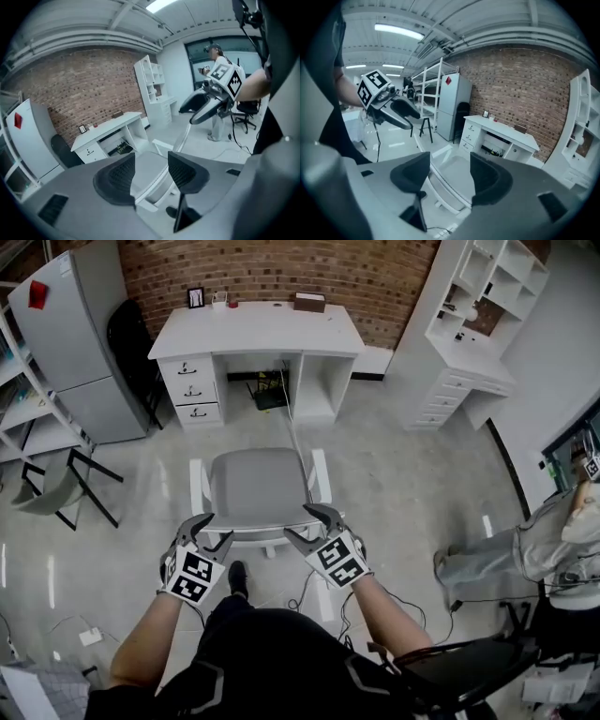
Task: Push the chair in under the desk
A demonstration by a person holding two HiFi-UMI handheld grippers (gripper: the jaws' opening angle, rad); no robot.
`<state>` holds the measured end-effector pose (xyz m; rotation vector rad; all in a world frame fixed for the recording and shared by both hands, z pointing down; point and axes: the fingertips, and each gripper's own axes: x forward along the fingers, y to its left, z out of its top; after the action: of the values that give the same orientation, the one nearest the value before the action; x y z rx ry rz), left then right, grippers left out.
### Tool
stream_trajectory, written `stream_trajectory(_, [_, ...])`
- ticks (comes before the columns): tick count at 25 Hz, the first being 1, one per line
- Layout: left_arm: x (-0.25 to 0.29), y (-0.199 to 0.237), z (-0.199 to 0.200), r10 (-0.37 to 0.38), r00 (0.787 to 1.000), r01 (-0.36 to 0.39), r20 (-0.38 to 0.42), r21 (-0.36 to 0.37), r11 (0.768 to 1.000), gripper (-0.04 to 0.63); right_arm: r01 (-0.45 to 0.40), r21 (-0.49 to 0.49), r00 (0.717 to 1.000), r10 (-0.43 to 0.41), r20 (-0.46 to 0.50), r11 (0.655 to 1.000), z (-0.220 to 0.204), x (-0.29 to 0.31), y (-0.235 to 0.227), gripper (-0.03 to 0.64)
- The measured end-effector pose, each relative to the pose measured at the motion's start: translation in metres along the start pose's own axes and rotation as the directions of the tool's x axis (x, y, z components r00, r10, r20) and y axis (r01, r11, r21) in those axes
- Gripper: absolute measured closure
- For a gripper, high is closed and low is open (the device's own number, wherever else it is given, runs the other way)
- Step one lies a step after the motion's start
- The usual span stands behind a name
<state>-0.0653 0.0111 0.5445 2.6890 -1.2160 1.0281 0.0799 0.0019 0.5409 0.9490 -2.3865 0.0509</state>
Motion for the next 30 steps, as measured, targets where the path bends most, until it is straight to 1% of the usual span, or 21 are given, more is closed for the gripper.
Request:
stream_trajectory(2, [0.015, -0.008, -0.019, -0.055, 0.996, 0.060, -0.072, 0.060, 0.996, 0.370, -0.045, -0.076, 0.997, 0.039, -0.074, 0.996, -0.015, 0.013, 0.007, 0.331])
stream_trajectory(4, [0.028, -0.016, -0.035, -0.099, 0.986, 0.116, -0.135, 0.121, 0.986, 0.360, -0.091, -0.148, 0.986, 0.068, -0.153, 0.985, -0.031, 0.025, 0.014, 0.322])
stream_trajectory(5, [0.035, -0.018, -0.042, -0.106, 0.981, 0.132, -0.162, 0.159, 0.978, 0.356, -0.108, -0.183, 0.978, 0.072, -0.195, 0.977, -0.040, 0.031, 0.015, 0.322])
stream_trajectory(7, [0.047, -0.019, -0.053, -0.089, 0.975, 0.139, -0.203, 0.244, 0.960, 0.356, -0.130, -0.250, 0.960, 0.059, -0.273, 0.959, -0.059, 0.041, 0.015, 0.322])
stream_trajectory(9, [0.059, -0.020, -0.065, -0.082, 0.965, 0.157, -0.248, 0.300, 0.941, 0.356, -0.150, -0.303, 0.942, 0.043, -0.332, 0.941, -0.075, 0.049, 0.014, 0.322])
stream_trajectory(13, [0.079, -0.024, -0.084, -0.109, 0.944, 0.211, -0.311, 0.316, 0.925, 0.356, -0.209, -0.366, 0.909, 0.042, -0.416, 0.907, -0.101, 0.066, 0.013, 0.325])
stream_trajectory(15, [0.086, -0.026, -0.091, -0.114, 0.935, 0.234, -0.336, 0.345, 0.909, 0.356, -0.235, -0.392, 0.894, 0.040, -0.445, 0.889, -0.110, 0.071, 0.012, 0.334])
stream_trajectory(19, [0.101, -0.024, -0.103, -0.106, 0.919, 0.258, -0.379, 0.380, 0.888, 0.357, -0.266, -0.431, 0.879, 0.033, -0.476, 0.862, -0.121, 0.082, 0.009, 0.384])
stream_trajectory(21, [0.106, -0.020, -0.106, -0.089, 0.913, 0.262, -0.398, 0.405, 0.876, 0.385, -0.280, -0.450, 0.870, 0.026, -0.493, 0.848, -0.126, 0.088, 0.008, 0.403])
stream_trajectory(23, [0.108, -0.022, -0.109, -0.091, 0.902, 0.288, -0.422, 0.431, 0.855, 0.403, -0.288, -0.470, 0.863, 0.013, -0.506, 0.834, -0.129, 0.093, 0.007, 0.431])
stream_trajectory(24, [0.109, -0.023, -0.111, -0.094, 0.896, 0.306, -0.435, 0.450, 0.839, 0.426, -0.292, -0.475, 0.860, 0.010, -0.510, 0.830, -0.131, 0.096, 0.007, 0.453])
stream_trajectory(26, [0.109, -0.026, -0.115, -0.091, 0.885, 0.339, -0.457, 0.495, 0.800, 0.475, -0.299, -0.475, 0.855, 0.012, -0.518, 0.827, -0.133, 0.099, 0.007, 0.459])
stream_trajectory(28, [0.110, -0.027, -0.119, -0.083, 0.881, 0.354, -0.466, 0.532, 0.769, 0.504, -0.310, -0.482, 0.852, 0.015, -0.523, 0.819, -0.133, 0.101, 0.009, 0.467])
stream_trajectory(30, [0.111, -0.026, -0.121, -0.076, 0.882, 0.359, -0.466, 0.558, 0.748, 0.523, -0.320, -0.503, 0.853, 0.013, -0.522, 0.803, -0.133, 0.103, 0.010, 0.487])
